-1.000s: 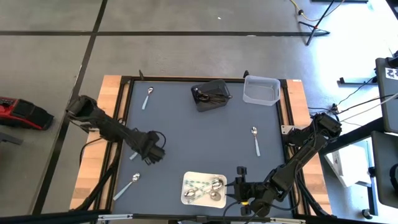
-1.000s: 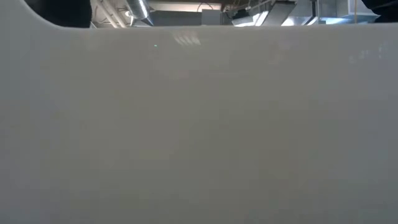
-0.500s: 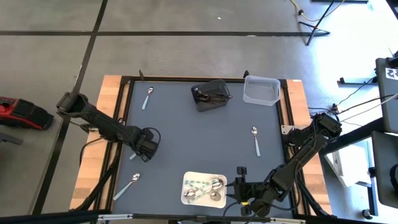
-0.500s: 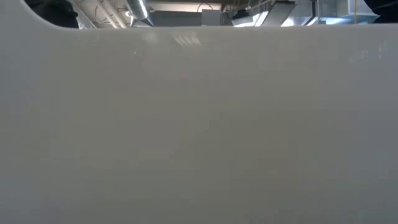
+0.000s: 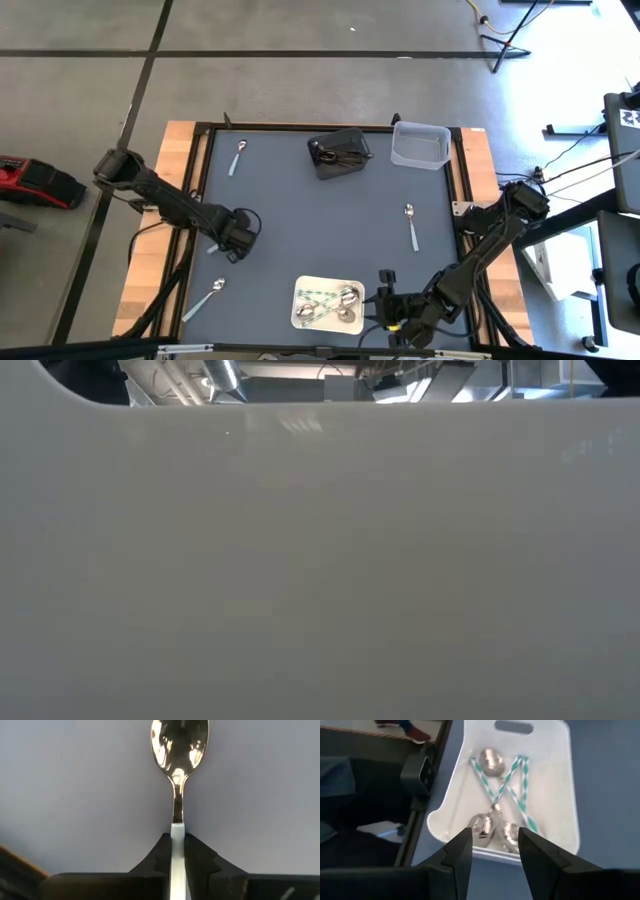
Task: Sort silverware by color (type)
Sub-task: Put the blue spoon into the transparent bin
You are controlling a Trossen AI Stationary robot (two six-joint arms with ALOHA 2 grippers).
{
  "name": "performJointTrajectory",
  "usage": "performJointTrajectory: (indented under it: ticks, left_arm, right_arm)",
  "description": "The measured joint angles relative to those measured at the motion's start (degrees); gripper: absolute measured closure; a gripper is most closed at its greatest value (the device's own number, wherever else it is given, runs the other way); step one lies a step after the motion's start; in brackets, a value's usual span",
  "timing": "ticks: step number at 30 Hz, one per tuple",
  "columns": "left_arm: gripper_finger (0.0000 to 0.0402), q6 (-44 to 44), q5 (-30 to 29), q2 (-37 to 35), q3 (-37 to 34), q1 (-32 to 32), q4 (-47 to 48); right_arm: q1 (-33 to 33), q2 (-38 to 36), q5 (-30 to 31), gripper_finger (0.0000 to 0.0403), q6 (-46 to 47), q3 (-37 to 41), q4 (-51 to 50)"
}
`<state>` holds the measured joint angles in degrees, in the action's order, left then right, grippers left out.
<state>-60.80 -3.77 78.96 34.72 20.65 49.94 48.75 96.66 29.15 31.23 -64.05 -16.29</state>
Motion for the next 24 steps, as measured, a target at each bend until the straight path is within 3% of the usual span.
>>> performJointTrajectory:
  ticks: [8, 13, 19, 24]
  left_arm:
    - [0.0367, 1.5, -13.7, 0.0, 7.6, 5.3, 0.1]
    - [0.0369, 6.2, -29.3, 0.0, 13.0, 9.8, -4.5]
    - [0.0365, 24.9, -45.7, 0.1, 13.5, 12.3, -26.4]
    - [0.0364, 46.5, -49.4, 2.4, 12.2, 11.9, -48.6]
  right_arm:
    - [-1.7, -3.7, 1.6, 0.0255, -4.6, 0.0, -1.0]
    - [-1.7, -8.9, 9.1, 0.0255, -8.4, 0.0, -3.4]
    - [-5.4, -10.7, 14.1, 0.0232, -9.1, 0.0, -10.3]
    - [-12.5, -9.4, 15.3, 0.0166, -12.3, 0.0, -11.3]
